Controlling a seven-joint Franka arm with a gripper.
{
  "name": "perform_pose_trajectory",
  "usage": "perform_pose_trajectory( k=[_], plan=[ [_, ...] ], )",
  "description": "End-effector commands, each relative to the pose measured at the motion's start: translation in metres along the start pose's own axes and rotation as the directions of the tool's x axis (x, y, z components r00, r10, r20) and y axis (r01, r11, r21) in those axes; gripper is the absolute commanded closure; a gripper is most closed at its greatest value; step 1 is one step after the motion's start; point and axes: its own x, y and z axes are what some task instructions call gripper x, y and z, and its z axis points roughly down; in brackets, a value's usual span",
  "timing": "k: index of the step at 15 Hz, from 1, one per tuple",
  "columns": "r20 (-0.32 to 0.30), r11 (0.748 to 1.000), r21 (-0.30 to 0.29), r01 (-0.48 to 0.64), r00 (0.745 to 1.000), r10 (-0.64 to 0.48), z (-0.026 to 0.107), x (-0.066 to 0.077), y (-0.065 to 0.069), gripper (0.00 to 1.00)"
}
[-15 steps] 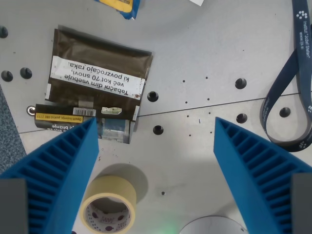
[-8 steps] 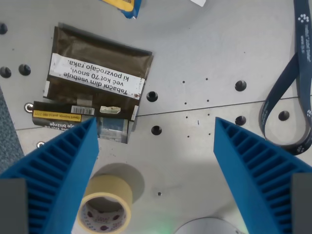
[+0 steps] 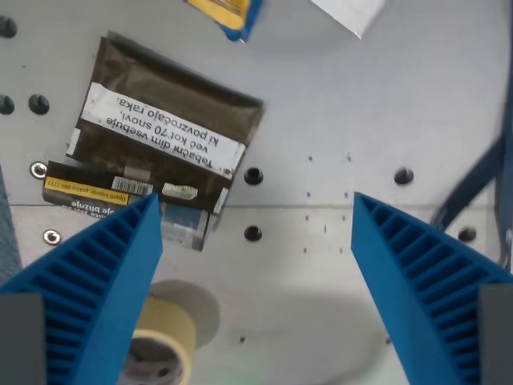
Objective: Move above the blue bag
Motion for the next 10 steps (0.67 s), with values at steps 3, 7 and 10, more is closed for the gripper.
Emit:
perform_pose_trajectory(
  k=[3, 7, 10],
  plan=[
    [-0.063, 0.937, -0.009, 0.348, 0.935, -0.348, 0.023, 0.008, -0.008, 0.0],
    [-0.062, 0.883, -0.013, 0.47, 0.881, -0.47, 0.042, 0.019, -0.016, 0.0],
    [-0.054, 0.831, -0.015, 0.556, 0.83, -0.556, 0.057, 0.029, -0.022, 0.0]
  ],
)
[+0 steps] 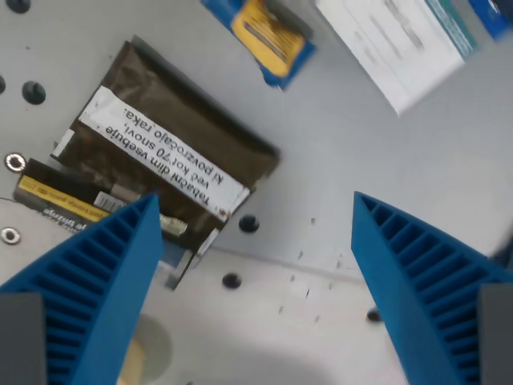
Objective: Move above the blue bag
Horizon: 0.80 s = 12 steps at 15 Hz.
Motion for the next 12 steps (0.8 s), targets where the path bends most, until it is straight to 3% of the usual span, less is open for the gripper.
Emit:
perform_pose_trajectory(
  k=[1, 6, 12],
  plan=[
    [-0.048, 0.935, -0.019, 0.354, 0.934, -0.354, 0.011, 0.008, -0.003, 0.0],
    [-0.012, 0.864, -0.015, 0.504, 0.863, -0.504, 0.036, 0.03, -0.009, 0.0],
    [0.016, 0.754, -0.006, 0.656, 0.754, -0.656, 0.066, 0.055, -0.013, 0.0]
  ],
)
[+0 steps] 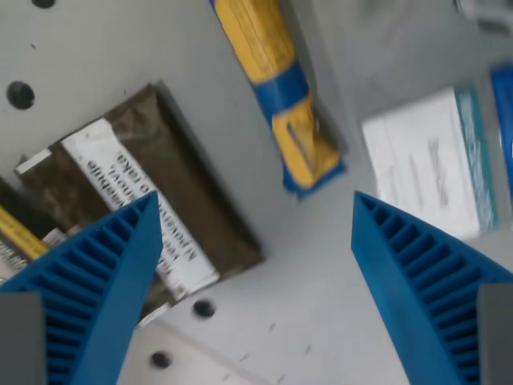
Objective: Move above the blue bag
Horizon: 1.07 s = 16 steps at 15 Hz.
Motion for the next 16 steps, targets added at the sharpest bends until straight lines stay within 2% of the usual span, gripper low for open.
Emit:
perform_pose_trajectory(
  k=[1, 3, 5, 12, 16],
  plan=[
    [0.038, 0.934, -0.002, 0.357, 0.933, -0.357, 0.011, 0.016, 0.005, 0.0],
    [0.039, 0.922, -0.005, 0.386, 0.922, -0.386, 0.021, 0.021, 0.007, 0.0],
    [0.033, 0.921, -0.005, 0.39, 0.92, -0.39, 0.031, 0.025, 0.009, 0.0],
    [0.031, 0.932, -0.006, 0.363, 0.931, -0.363, 0.066, 0.033, 0.014, 0.0],
    [0.036, 0.945, -0.002, 0.328, 0.944, -0.327, 0.078, 0.036, 0.016, 0.0]
  ],
)
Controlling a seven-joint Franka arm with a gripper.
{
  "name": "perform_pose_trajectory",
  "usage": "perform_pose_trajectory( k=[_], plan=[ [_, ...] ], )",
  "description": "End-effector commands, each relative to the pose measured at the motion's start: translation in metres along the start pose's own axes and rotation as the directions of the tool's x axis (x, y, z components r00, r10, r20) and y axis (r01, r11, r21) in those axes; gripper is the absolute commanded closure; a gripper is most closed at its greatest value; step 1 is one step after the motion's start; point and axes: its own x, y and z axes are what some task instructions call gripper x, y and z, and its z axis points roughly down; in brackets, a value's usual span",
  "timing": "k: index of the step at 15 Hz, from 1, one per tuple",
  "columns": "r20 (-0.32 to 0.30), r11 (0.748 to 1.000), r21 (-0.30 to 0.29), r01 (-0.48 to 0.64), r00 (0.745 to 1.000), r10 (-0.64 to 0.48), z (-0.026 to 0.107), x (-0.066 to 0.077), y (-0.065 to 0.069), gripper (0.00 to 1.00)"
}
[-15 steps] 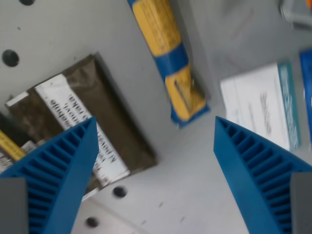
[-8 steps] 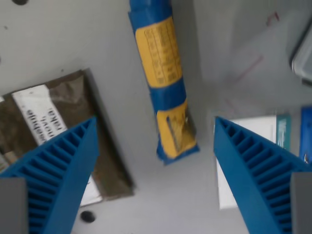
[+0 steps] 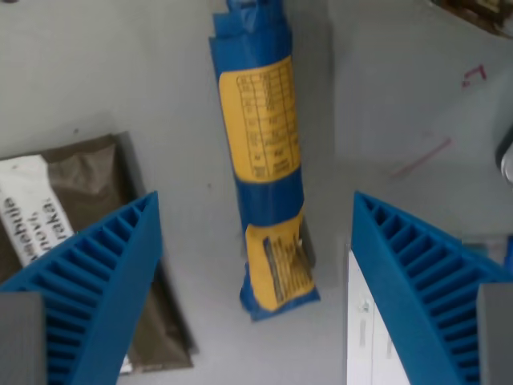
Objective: Move above the blue bag
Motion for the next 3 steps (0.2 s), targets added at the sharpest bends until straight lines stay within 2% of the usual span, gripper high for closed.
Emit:
perform_pose_trajectory(
  k=[1, 3],
  plan=[
    [0.038, 0.998, -0.012, 0.059, 0.998, -0.059, 0.004, 0.0073, 0.0074, 0.0],
    [0.037, 0.999, -0.01, 0.053, 0.998, -0.052, 0.005, 0.0075, 0.0078, 0.0]
  ],
)
